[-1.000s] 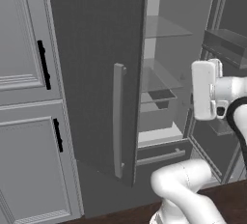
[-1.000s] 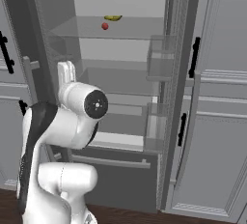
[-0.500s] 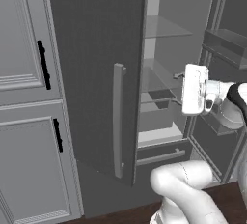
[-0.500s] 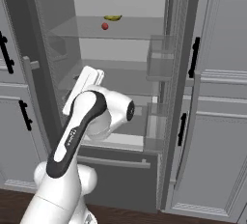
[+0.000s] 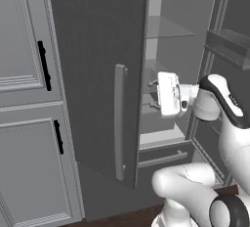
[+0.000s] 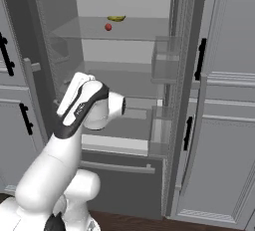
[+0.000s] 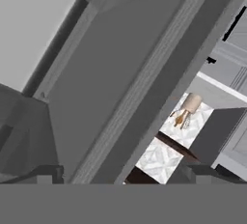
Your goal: Take the strawberry from the fridge and place it on top of the pancake, located on the dining counter.
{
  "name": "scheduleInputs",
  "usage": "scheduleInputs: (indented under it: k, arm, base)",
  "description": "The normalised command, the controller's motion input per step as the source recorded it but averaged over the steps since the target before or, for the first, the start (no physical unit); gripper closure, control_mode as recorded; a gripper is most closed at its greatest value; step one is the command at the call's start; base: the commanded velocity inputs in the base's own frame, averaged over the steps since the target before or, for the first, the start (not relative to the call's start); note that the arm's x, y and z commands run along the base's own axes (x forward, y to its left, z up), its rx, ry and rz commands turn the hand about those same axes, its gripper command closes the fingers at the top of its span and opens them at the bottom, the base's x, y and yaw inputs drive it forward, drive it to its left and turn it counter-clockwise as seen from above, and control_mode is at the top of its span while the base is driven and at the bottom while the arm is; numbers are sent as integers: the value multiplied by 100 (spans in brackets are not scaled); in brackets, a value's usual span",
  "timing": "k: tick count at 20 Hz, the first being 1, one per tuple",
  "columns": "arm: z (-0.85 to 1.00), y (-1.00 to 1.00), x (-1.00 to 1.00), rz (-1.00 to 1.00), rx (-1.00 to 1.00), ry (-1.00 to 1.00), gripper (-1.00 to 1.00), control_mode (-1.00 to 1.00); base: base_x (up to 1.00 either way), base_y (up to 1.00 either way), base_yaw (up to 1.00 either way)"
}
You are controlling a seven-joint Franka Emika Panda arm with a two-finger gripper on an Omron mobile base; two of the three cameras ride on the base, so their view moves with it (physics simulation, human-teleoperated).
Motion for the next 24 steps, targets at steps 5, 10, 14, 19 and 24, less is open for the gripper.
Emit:
scheduleInputs:
  k: [5,10,14,19,24]
  arm:
    - [-23,32,61,17,1,5,-100,-100]
    - [-26,52,6,16,0,12,-100,-100]
    - [-26,69,-16,9,0,14,-100,-100]
    - [-17,72,-38,6,0,12,-100,-100]
    - [-10,71,-53,5,0,13,-100,-100]
  base:
    - [0,0,0]
    - [0,0,0]
    - [0,0,0]
    - [0,0,0]
    - [0,0,0]
